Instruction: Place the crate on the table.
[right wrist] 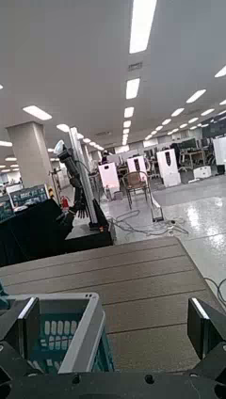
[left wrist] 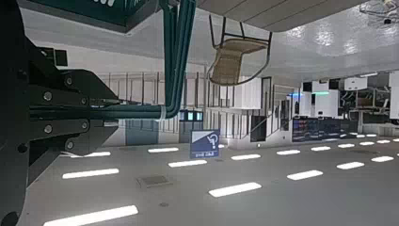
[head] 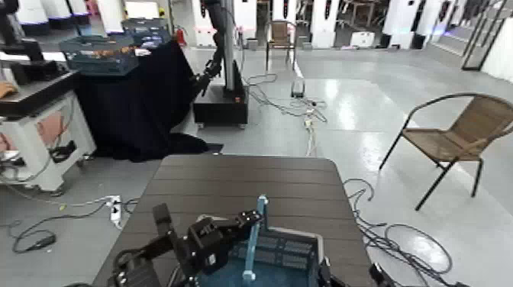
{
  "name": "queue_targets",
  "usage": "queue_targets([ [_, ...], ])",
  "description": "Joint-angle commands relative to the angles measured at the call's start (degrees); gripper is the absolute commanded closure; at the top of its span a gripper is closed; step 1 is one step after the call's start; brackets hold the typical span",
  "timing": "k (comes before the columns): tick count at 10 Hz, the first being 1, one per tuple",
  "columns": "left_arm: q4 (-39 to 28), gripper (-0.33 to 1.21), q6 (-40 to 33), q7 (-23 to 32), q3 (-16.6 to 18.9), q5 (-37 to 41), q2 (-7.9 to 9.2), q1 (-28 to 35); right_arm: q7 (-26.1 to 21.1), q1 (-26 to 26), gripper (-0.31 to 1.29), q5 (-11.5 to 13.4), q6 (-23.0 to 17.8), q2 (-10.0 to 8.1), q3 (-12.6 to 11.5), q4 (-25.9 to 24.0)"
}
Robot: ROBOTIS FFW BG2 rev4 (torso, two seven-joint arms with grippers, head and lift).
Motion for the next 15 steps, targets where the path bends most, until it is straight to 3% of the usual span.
queue_targets([
  [1,4.39,1.20,-0.71,-1.41,-1.44,-0.09,0.40,-4.62,0.00,0.00,0.13,0.00,-0.02,-0.01,0.17,0.00],
  [9,20.30,1.20,-1.50,-8.44,-6.28,-1.49,0.93,-16.75,0.09,-0.44,0.13,-0.18,0.33,-0.19,0.78,0.00],
  [15,29.79,1.20,-2.30,-13.19,-8.04,-4.13,0.75,-22.99,0.18,-0.88,0.13,-0.27,0.42,-0.45,1.22,0.00],
])
